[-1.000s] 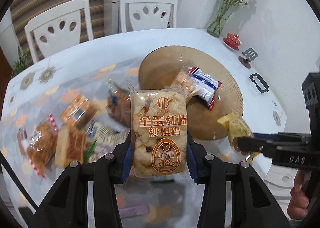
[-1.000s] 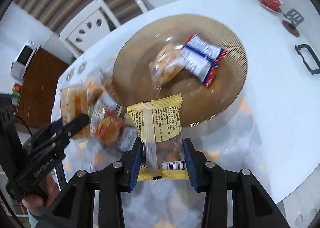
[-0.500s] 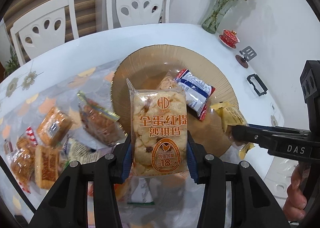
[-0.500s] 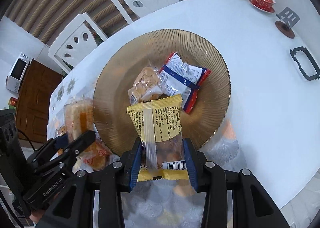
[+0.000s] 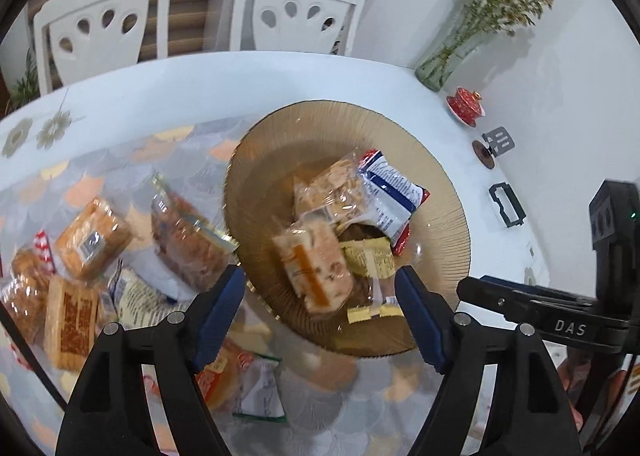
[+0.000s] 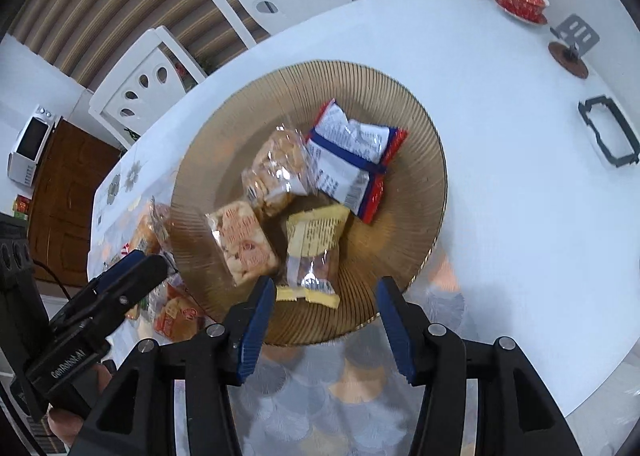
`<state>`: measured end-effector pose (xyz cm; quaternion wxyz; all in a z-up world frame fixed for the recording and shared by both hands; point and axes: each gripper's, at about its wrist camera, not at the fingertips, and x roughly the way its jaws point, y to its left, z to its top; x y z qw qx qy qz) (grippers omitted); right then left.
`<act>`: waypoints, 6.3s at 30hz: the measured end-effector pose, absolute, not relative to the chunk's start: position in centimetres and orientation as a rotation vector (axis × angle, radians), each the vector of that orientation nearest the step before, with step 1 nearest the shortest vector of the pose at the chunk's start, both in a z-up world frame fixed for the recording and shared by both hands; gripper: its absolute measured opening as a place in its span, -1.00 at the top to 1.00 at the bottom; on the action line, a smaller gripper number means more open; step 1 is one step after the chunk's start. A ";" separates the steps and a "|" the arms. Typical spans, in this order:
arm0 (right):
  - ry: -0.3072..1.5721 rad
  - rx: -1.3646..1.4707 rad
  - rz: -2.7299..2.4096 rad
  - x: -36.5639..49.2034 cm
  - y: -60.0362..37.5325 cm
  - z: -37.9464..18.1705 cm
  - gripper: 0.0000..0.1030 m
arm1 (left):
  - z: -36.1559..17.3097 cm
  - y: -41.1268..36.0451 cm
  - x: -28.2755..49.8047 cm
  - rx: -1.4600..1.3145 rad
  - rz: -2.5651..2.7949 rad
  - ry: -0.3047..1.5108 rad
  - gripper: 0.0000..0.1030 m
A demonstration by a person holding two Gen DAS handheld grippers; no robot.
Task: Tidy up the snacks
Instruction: 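Carry both packs over the amber bowl and open both grippers, then grasp the green-white pack with the right gripper while the left grasps the purple stick pack, then carry both packs over the amber bowl and open both grippers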
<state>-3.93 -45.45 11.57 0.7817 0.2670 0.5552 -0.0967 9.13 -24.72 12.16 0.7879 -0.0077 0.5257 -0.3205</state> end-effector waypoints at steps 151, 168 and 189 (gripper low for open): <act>1.345 0.228 0.076 -6.8 -28.6 8.6 0.08 | 9.9 -11.2 2.1 0.014 -0.542 1.160 0.72; 1.290 0.375 0.022 -5.6 -38.1 11.1 0.08 | 10.4 -13.0 4.1 -0.102 -0.570 1.173 0.79; 1.259 0.435 0.011 -5.3 -38.8 11.9 0.08 | 11.7 -13.3 5.7 -0.205 -0.575 1.091 0.88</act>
